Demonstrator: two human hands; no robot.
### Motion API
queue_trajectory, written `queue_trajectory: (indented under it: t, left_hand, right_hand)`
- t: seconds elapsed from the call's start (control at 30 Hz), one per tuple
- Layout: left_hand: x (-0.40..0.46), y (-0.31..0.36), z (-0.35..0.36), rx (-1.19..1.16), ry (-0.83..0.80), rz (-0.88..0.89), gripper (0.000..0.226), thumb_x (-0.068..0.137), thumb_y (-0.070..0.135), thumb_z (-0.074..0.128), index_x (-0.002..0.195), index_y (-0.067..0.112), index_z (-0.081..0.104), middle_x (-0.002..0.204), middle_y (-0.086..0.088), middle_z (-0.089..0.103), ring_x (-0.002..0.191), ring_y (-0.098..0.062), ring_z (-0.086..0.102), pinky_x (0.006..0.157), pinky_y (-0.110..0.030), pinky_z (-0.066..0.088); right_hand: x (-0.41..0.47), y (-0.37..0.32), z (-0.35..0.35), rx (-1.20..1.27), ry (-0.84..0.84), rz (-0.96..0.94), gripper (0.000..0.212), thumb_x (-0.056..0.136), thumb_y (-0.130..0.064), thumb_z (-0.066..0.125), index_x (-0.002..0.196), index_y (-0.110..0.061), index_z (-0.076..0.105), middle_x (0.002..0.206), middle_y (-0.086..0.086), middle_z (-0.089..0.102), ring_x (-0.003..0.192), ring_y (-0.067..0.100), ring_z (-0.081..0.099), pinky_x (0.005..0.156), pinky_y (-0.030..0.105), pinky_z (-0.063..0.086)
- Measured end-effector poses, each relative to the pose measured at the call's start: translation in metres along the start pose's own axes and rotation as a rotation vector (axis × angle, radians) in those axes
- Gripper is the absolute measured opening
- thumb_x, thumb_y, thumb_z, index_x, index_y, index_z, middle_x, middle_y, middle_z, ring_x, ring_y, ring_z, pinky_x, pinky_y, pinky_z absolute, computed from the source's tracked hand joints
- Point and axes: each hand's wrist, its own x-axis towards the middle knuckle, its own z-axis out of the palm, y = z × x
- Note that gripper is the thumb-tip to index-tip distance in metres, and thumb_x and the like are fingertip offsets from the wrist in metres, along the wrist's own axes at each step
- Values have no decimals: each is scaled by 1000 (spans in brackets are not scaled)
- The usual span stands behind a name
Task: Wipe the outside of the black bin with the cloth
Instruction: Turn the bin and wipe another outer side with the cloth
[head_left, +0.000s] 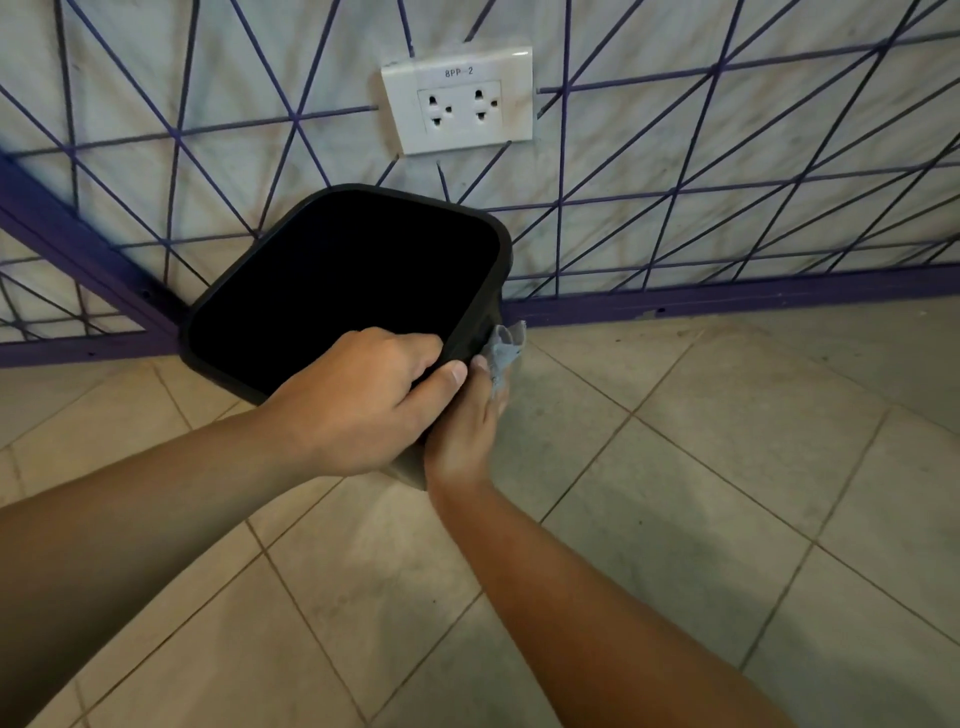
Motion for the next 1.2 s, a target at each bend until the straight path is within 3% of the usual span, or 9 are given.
queue_trajectory:
  t: [0.1, 0.23, 0.3, 0.43, 0.6, 0.7, 0.77, 0.9, 1.2]
  left_hand:
    - [1, 1, -1, 10, -9, -18, 45, 96, 45, 40, 59, 21, 41, 47, 3, 43, 47, -14, 49, 44, -27, 35]
    - [4, 1, -2, 51, -1, -10, 43, 98, 39, 46, 60, 20, 38, 47, 3, 39, 42, -15, 43, 43, -34, 35]
    - [2, 2, -3, 44, -37, -42, 37, 94, 40, 47, 64, 19, 44, 49, 2, 44, 40, -15, 45, 41, -32, 36]
    - [1, 1, -5, 12, -100, -94, 28, 86, 38, 49, 79, 13, 58, 59, -6, 59, 47, -15, 57, 47, -38, 49]
    - [2, -1, -4, 8, -127, -90, 31, 86, 38, 47, 82, 10, 59, 61, -12, 60, 41, -16, 52, 42, -29, 38]
    - [3, -3, -4, -6, -125, -78, 41, 84, 42, 46, 83, 3, 59, 60, -17, 61, 41, -24, 53, 42, -42, 45]
    - [2, -3, -4, -35, -130, -70, 50, 80, 50, 44, 83, 3, 59, 63, -18, 63, 46, -29, 58, 45, -49, 50]
    - [3, -7, -2, -49, -147, -64, 54, 78, 53, 42, 83, 2, 58, 65, -19, 64, 47, -31, 59, 46, -52, 48]
    - [1, -7, -1, -71, -146, -97, 36, 88, 42, 48, 76, 8, 56, 56, -12, 60, 36, -14, 50, 38, -31, 43]
  right_hand:
    - [-28, -4, 2, 68, -184, -113, 112, 93, -90, 52, 177, -19, 27, 180, 12, 35, 169, 28, 35, 138, 58, 31]
    - [4, -3, -8, -68, -66, -61, 98, 98, -76, 47, 171, -12, 39, 170, 17, 49, 162, 31, 44, 135, 53, 35]
    - [27, -20, -23, -85, -23, 46, 72, 109, -57, 44, 157, -4, 54, 135, 18, 69, 140, 31, 62, 115, 36, 50]
    - [49, -41, -66, -207, 63, 230, 24, 122, -31, 36, 135, -18, 52, 97, -4, 57, 104, 18, 59, 71, 13, 46]
    - [30, -14, -68, -154, -2, 309, 36, 122, -31, 30, 107, -23, 63, 108, 2, 66, 96, 7, 61, 104, 29, 52]
    - [5, 7, -42, -78, -111, 281, 39, 122, -34, 34, 152, -22, 56, 146, 7, 66, 125, 8, 66, 86, 7, 57]
    - [1, 15, -27, 28, -108, 230, 63, 114, -45, 43, 171, -19, 38, 166, 9, 53, 151, 21, 53, 113, 20, 57]
    - [51, 32, -29, 1, 55, 172, 79, 88, -64, 47, 143, -12, 69, 141, 17, 73, 137, 31, 66, 127, 57, 46]
    - [21, 16, -27, 60, 47, 191, 61, 99, -50, 42, 141, -13, 67, 142, 19, 70, 136, 30, 66, 123, 47, 51]
